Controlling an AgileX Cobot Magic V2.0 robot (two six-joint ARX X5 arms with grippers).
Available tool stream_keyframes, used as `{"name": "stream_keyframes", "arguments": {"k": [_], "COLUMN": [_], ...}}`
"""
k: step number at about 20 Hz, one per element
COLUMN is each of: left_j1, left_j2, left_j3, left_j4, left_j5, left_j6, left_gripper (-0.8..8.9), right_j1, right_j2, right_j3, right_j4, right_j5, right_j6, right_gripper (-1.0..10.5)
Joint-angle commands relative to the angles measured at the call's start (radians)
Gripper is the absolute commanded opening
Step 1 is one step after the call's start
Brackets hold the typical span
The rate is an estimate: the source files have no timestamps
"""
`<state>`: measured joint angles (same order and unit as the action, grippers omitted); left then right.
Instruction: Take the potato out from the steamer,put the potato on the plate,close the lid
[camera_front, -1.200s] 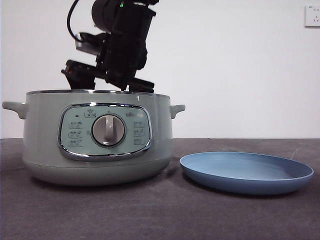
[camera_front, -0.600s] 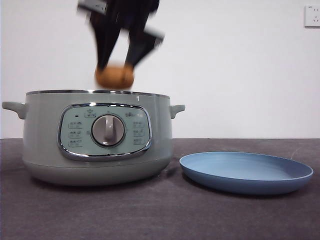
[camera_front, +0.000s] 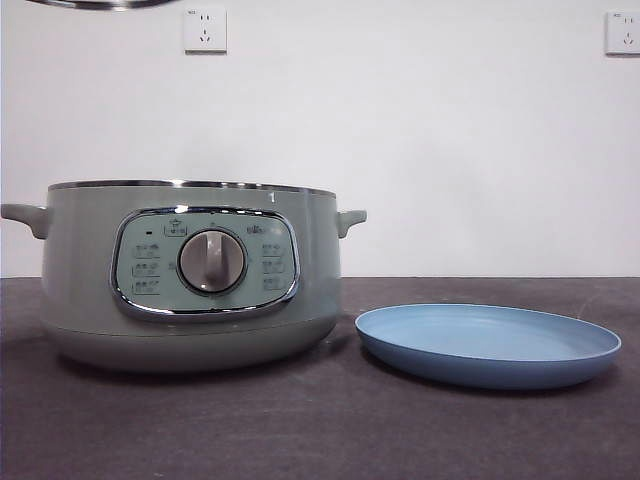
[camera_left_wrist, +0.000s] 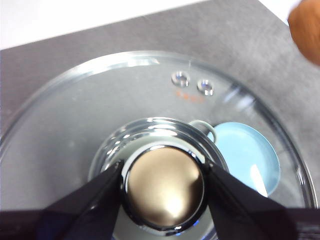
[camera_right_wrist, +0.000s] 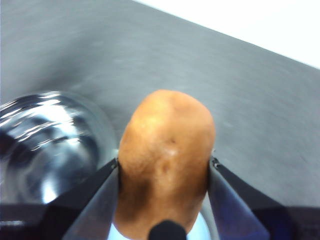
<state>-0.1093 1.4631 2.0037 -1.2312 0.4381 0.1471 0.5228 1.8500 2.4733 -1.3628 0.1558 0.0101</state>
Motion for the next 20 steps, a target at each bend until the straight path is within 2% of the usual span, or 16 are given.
{"name": "stream_keyframes", "arguments": {"k": [1,3,6,10,15,20], "left_j1": [-0.021,-0.034,-0.041,-0.042,-0.042,-0.042], "left_j2": [0.004,0.008,0.008,0.008,0.008,0.008], "left_j3": [0.013,0.013,0.013,0.013,0.013,0.013], "left_j4": [0.053,0.062,0.086,0.097,0.099,0.101], "left_j5": [0.016,0.015,0.015,0.011,0.009,0.009], "left_j6": [0.014,0.015,0.014,0.014,0.015,0.015], "left_gripper": [-0.08,-0.08,-0.08,-0.08,-0.08,-0.08], "right_j1": [-0.058,-0.09,-0.105,-0.101,-0.082,-0.082], "right_j2": [0.014,0.014,0.014,0.014,0.014,0.014], "right_j3": [-0.064,-0.15,-0.296,-0.517,-0.793,-1.049], "right_j4": [-0.021,-0.021,-0.021,-0.011,0.154,0.402], "right_j5": [-0.053,-0.107,-0.11,-0.158,-0.159,-0.184], "right_j6": [0.031,0.035,0.035,0.034,0.035,0.045], "right_gripper": [-0.1,-0.1,-0.1,-0.1,-0.1,-0.1]}}
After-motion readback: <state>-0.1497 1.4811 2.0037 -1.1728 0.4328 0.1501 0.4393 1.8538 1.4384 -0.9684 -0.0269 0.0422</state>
